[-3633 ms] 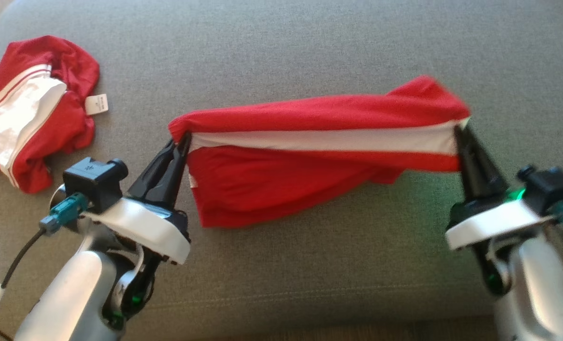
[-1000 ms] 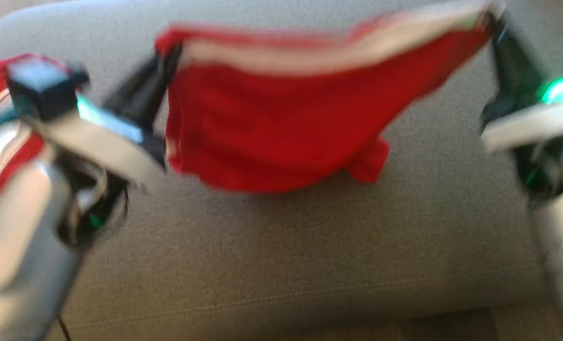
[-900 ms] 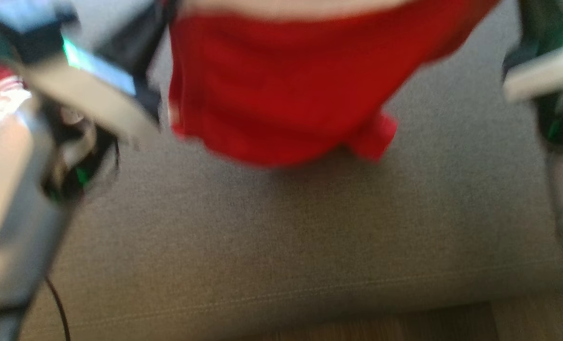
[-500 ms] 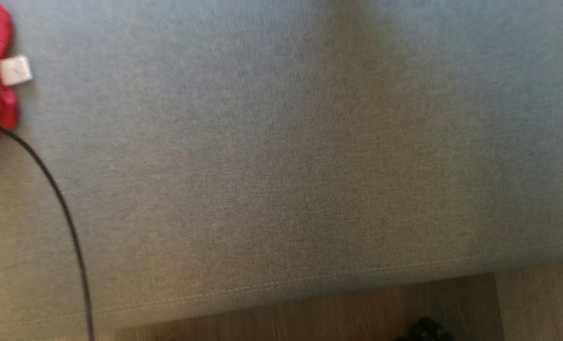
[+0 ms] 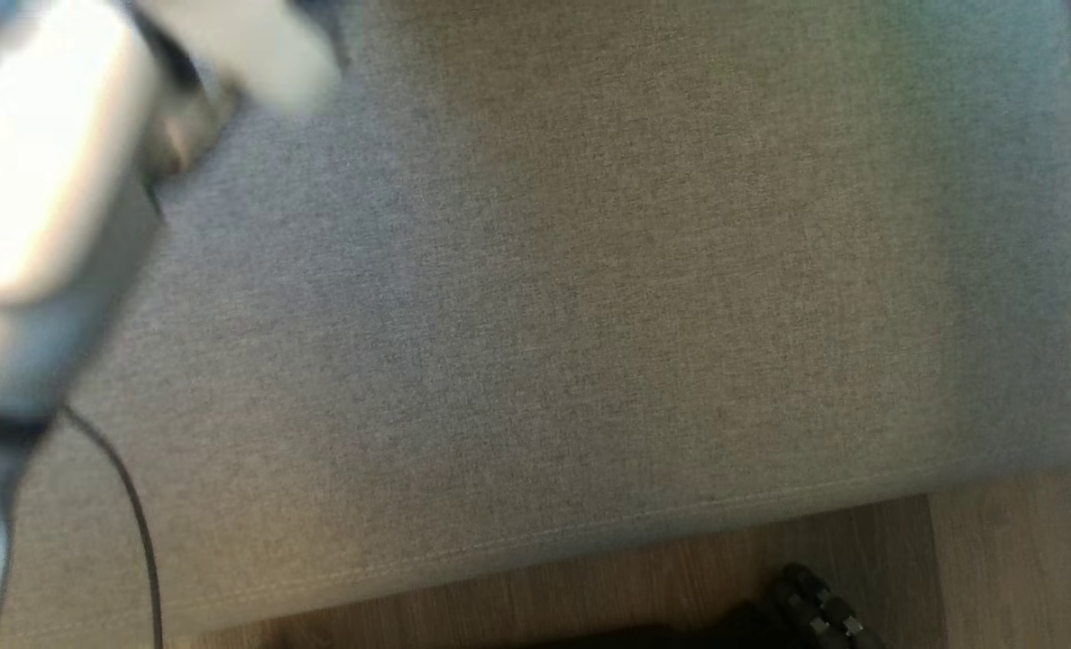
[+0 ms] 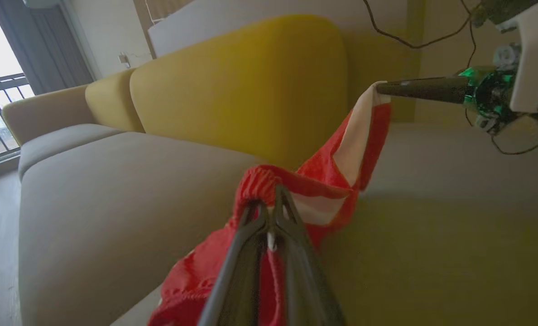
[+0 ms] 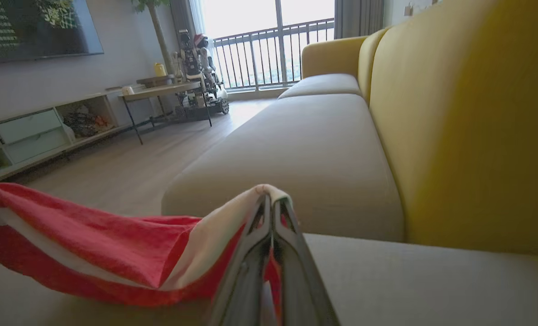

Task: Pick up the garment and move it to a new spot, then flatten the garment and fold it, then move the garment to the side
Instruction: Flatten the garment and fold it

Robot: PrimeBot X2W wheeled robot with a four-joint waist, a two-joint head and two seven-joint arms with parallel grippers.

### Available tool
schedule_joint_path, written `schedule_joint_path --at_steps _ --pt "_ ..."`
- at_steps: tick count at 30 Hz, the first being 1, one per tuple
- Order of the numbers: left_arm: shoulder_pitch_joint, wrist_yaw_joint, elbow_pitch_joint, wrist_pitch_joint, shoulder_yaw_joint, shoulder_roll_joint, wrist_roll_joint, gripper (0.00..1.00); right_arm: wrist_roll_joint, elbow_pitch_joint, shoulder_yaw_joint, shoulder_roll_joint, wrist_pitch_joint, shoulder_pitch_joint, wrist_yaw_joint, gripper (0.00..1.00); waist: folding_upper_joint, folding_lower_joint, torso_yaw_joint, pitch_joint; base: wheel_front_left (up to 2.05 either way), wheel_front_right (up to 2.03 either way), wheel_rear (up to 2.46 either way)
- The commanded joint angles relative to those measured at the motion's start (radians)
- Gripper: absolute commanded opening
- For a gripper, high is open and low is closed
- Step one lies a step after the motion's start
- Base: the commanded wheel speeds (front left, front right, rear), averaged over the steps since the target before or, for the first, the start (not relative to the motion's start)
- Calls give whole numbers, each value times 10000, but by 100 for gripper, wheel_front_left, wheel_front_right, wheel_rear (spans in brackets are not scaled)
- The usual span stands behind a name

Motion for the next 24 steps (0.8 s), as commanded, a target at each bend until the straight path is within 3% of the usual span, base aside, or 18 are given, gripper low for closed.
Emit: schedule_joint_path --at_steps 1,6,10,16,24 --pt "73 15 -617 -37 133 553 137 0 265 -495 41 -262 166 435 -2 0 0 0 82 -194 0 0 0" --pt "2060 14 -1592 -38 -635 1128 510 0 553 -1490 204 -1063 762 2725 -2 0 0 0 253 -797 0 0 0" --pt "3313 14 -2252 -38 -942 1516 937 0 404 -2402 -295 -1564 1050 4656 -2 0 0 0 391 -1269 0 0 0" --pt "4525 14 -2727 -39 -957 1768 1316 0 351 -3605 -1563 -1593 1445 6994 -2 0 0 0 452 -1756 0 0 0" --pt "6447 14 -3707 -39 -656 2002 1103 0 -111 -6277 -3831 -992 2483 10197 -2 0 0 0 477 -2465 0 0 0"
